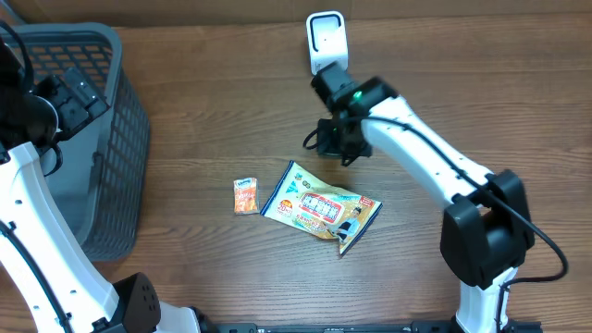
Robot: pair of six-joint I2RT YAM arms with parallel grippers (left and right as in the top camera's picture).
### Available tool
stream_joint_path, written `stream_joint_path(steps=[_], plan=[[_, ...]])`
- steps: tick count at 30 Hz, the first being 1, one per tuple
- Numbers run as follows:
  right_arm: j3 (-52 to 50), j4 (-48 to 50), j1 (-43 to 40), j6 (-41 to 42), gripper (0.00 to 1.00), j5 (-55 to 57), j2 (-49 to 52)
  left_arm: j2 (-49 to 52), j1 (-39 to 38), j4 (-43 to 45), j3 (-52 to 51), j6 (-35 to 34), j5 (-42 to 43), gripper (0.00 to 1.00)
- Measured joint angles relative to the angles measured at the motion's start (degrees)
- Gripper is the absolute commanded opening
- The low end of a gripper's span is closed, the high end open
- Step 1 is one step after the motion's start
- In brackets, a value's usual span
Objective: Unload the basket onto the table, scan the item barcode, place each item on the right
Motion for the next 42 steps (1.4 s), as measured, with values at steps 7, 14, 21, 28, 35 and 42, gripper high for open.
stream_joint_path(steps=[7,14,21,28,35,42], plan=[[-9.9,5.8,7.6,2.6,0.04,-9.3,0.0,0.0,0.0,0.0,0.0,0.0,0.0,1.00],[-24.3,23.6,9.8,10.1,0.04,-8.9,-0.2,0.0,0.0,0.0,0.0,0.0,0.0,1.00],[-21.2,23.9,5.6,5.1,0.05,-5.7,-0.1,0.0,0.0,0.0,0.0,0.0,0.0,1.00],[-3.4,2.5,-1.7,-0.8,0.07,-3.7,0.1,0.0,0.0,0.0,0.0,0.0,0.0,1.00],[-17.5,9.0,-3.3,0.3,0.04,-2.8,0.2,0.0,0.0,0.0,0.0,0.0,0.0,1.00],[-23.1,5.3,-5.3,1.2,0.04,-2.4,0.0,0.0,0.0,0.0,0.0,0.0,0.0,1.00]])
